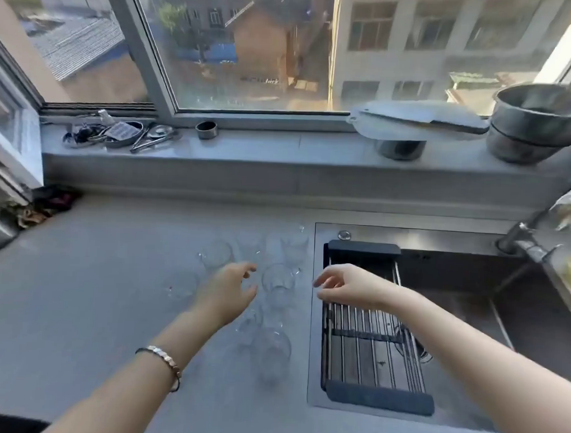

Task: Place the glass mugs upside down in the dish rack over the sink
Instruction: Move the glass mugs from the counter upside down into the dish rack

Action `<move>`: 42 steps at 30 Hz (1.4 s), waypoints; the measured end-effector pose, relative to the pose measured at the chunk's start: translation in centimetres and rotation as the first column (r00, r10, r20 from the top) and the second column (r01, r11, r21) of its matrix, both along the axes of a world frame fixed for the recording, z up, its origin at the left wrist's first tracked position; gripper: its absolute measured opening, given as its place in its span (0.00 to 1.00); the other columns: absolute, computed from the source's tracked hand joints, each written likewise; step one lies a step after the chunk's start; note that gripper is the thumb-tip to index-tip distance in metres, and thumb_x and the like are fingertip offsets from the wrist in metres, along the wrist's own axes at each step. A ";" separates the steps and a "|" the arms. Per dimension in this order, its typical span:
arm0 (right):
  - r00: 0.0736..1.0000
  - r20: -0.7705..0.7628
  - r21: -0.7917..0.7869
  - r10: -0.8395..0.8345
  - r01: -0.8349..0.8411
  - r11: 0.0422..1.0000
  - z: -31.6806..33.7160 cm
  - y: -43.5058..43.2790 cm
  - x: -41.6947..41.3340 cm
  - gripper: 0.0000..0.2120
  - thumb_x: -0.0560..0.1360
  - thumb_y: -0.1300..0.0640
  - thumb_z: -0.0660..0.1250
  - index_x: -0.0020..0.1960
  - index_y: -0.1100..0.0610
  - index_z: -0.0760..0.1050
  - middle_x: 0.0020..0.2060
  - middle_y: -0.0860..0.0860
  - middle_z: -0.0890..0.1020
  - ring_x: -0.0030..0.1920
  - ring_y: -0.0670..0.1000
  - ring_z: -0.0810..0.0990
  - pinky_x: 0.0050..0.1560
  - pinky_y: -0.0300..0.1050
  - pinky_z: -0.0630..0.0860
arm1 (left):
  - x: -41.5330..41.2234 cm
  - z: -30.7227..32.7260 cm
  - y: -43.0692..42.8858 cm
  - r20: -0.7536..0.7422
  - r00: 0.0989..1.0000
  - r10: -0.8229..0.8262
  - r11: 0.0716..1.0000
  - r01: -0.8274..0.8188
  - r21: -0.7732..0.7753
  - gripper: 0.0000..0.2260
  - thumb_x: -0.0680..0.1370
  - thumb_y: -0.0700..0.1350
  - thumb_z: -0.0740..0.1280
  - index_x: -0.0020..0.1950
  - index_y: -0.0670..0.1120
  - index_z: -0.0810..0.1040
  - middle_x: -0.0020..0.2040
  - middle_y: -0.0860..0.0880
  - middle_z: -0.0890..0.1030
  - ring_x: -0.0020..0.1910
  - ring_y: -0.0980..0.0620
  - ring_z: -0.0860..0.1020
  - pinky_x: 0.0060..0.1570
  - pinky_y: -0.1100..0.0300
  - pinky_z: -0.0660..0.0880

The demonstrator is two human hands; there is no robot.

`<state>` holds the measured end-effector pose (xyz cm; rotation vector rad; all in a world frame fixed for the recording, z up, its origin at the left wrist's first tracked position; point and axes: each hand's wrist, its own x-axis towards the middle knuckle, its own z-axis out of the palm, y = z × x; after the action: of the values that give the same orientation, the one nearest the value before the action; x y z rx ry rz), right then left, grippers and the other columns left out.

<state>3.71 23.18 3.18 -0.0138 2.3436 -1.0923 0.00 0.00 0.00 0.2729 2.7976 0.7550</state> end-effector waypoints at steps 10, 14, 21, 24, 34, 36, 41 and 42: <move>0.990 0.138 0.134 -0.006 -0.013 0.991 -11.9 -7.2 4.2 0.44 0.63 0.48 0.77 0.72 0.54 0.58 0.69 0.51 0.68 0.69 0.50 0.67 0.69 0.46 0.66 | 2.8 -7.7 -4.8 0.198 0.979 0.056 0.998 -0.061 0.017 0.36 0.72 0.43 0.70 0.75 0.43 0.56 0.73 0.43 0.61 0.73 0.47 0.62 0.70 0.56 0.62; 0.972 -0.015 -0.042 -0.235 0.234 0.971 -14.9 -9.7 5.3 0.39 0.61 0.54 0.79 0.67 0.53 0.65 0.62 0.50 0.72 0.65 0.48 0.69 0.61 0.42 0.69 | 2.2 -10.7 -4.4 0.269 0.962 0.057 0.989 -0.092 0.119 0.41 0.69 0.40 0.73 0.75 0.42 0.52 0.74 0.43 0.61 0.74 0.47 0.63 0.71 0.56 0.61; 0.884 0.005 -0.187 -0.467 0.460 0.868 -16.5 -10.3 6.4 0.35 0.60 0.57 0.79 0.59 0.44 0.63 0.53 0.44 0.75 0.56 0.46 0.75 0.55 0.38 0.70 | 1.6 -13.5 -3.8 0.380 0.911 0.159 0.870 -0.311 0.382 0.36 0.64 0.37 0.78 0.64 0.51 0.62 0.63 0.51 0.70 0.60 0.54 0.70 0.58 0.63 0.66; 0.862 0.045 -0.203 -0.505 0.503 0.840 -16.0 -8.2 7.3 0.32 0.60 0.58 0.79 0.57 0.46 0.66 0.51 0.43 0.76 0.52 0.46 0.76 0.51 0.38 0.71 | 2.3 -12.8 -3.6 0.366 0.911 0.187 0.844 -0.340 0.415 0.36 0.54 0.51 0.78 0.57 0.54 0.65 0.55 0.56 0.73 0.55 0.55 0.73 0.49 0.71 0.68; 0.640 0.289 -0.248 -0.712 0.768 0.590 -13.6 4.3 11.6 0.36 0.58 0.42 0.72 0.63 0.53 0.69 0.56 0.48 0.77 0.57 0.47 0.75 0.50 0.37 0.72 | 6.4 -8.4 4.3 0.501 0.865 0.019 0.750 -0.343 0.565 0.28 0.60 0.46 0.77 0.53 0.59 0.68 0.48 0.54 0.71 0.48 0.57 0.77 0.37 0.68 0.77; 0.573 0.400 -0.241 -0.715 0.819 0.521 -13.2 6.9 11.7 0.27 0.69 0.50 0.72 0.65 0.51 0.67 0.60 0.50 0.74 0.58 0.49 0.75 0.46 0.45 0.76 | 5.4 -7.9 6.9 0.596 0.803 0.030 0.701 -0.441 0.560 0.27 0.55 0.54 0.74 0.50 0.62 0.68 0.50 0.52 0.74 0.47 0.54 0.78 0.39 0.62 0.76; 0.586 0.437 -0.113 -0.682 0.788 0.605 -11.6 12.9 9.4 0.42 0.61 0.52 0.77 0.69 0.53 0.60 0.62 0.54 0.70 0.59 0.52 0.73 0.59 0.56 0.75 | 1.9 -7.2 12.8 0.812 0.582 -0.042 0.566 -0.656 0.500 0.18 0.76 0.46 0.67 0.63 0.53 0.65 0.58 0.46 0.76 0.58 0.44 0.76 0.42 0.53 0.77; 0.643 0.371 -0.045 -0.670 0.733 0.679 -11.1 13.8 8.1 0.40 0.64 0.53 0.77 0.68 0.54 0.59 0.62 0.52 0.69 0.58 0.52 0.72 0.57 0.50 0.73 | 1.1 -7.0 13.9 0.823 0.567 -0.043 0.576 -0.659 0.484 0.19 0.76 0.46 0.66 0.64 0.51 0.64 0.58 0.44 0.76 0.57 0.44 0.76 0.43 0.53 0.77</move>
<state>11.83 36.98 -7.89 1.0298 1.9334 -1.5322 1.10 13.87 -6.96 -0.4452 1.5370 1.6691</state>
